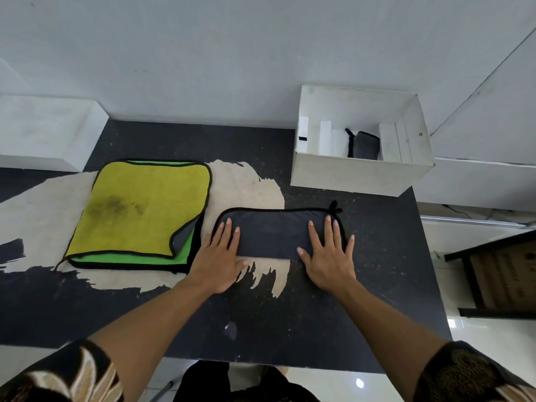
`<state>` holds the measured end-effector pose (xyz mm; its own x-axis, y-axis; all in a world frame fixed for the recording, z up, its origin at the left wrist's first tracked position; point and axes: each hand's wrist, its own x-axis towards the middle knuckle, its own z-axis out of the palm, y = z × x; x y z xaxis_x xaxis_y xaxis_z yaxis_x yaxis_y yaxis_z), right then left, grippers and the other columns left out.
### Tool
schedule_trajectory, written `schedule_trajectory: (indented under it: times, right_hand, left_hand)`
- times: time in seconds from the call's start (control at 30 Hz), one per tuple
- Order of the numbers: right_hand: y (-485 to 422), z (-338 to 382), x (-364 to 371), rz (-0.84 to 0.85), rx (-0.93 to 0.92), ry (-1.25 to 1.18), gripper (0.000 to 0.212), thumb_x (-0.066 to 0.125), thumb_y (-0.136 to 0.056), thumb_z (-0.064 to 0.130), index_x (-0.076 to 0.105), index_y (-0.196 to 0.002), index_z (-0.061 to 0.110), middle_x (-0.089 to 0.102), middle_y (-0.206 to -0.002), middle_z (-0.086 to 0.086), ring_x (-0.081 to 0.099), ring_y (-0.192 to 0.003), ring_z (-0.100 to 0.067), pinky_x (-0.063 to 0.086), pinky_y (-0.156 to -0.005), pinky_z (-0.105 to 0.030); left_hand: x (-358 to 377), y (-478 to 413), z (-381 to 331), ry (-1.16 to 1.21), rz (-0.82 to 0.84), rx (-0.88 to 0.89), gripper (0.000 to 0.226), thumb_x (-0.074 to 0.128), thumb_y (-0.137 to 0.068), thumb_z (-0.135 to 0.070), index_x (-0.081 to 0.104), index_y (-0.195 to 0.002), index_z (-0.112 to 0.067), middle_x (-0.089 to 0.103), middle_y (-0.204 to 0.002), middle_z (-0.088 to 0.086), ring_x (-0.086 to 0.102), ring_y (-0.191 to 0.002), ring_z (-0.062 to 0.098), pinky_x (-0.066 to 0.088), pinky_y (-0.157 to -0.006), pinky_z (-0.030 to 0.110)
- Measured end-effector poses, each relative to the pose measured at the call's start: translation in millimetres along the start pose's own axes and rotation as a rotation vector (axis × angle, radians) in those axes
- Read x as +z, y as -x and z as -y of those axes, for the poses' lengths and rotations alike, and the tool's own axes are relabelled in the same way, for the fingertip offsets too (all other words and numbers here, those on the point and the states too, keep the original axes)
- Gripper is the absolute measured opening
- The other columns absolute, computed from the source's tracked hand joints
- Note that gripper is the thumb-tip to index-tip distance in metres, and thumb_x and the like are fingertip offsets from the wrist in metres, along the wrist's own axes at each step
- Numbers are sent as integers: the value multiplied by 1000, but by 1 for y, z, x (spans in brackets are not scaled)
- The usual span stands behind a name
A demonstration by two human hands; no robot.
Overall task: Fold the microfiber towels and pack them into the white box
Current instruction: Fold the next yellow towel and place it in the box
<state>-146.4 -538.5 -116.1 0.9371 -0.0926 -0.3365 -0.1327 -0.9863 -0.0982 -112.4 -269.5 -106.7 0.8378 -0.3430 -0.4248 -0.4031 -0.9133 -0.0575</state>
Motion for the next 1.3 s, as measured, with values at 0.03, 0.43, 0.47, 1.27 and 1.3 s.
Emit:
schedule_trajectory:
  times: [0.03, 0.43, 0.47, 1.27, 1.3]
  right_hand:
    - [0, -1, -2, 5, 6, 3, 76, 9, -93, 69, -13, -155, 29, -23, -161, -11, -24, -147, -27, -7, -117, -61]
    - [-5, 3, -21, -79, -22, -107, 67, 34, -99, 54, 13, -156, 25, 1, -165, -5, -1, -151, -28, 6, -120, -56]
    - [-7, 1, -21, -37, -8, -106, 67, 32, -99, 55, 13, -156, 25, 2, -165, -4, -1, -151, -28, 7, -120, -57]
    - [-13, -25, -44, 44, 609, -635, 28, 64, -89, 28, 65, -104, 4, 69, -101, -13, 64, -84, -29, 46, -63, -30]
    - [-12, -29, -45, 48, 619, -648, 26, 64, -88, 26, 64, -103, 4, 68, -99, -13, 64, -80, -28, 46, -60, -29]
  left_hand:
    - [-1, 1, 1, 11, -23, -14, 79, 11, -98, -61, -9, -155, -9, -16, -161, 16, -12, -150, 28, 0, -122, 44]
    - [2, 6, 6, -56, -140, 127, 66, 20, -101, -54, 4, -157, -22, -8, -164, 12, -2, -151, 29, 11, -121, 47]
    - [4, 7, 6, -66, -111, 132, 66, 18, -101, -54, 2, -157, -22, -9, -164, 12, -2, -152, 28, 9, -121, 47]
    - [-6, 29, -2, -192, -128, 11, 65, 49, -94, -33, 27, -153, -20, 45, -124, 7, 53, -103, 25, 39, -87, 38]
    - [-6, 31, -2, -183, -115, 12, 65, 49, -94, -32, 26, -153, -19, 43, -127, 7, 54, -105, 25, 40, -88, 37]
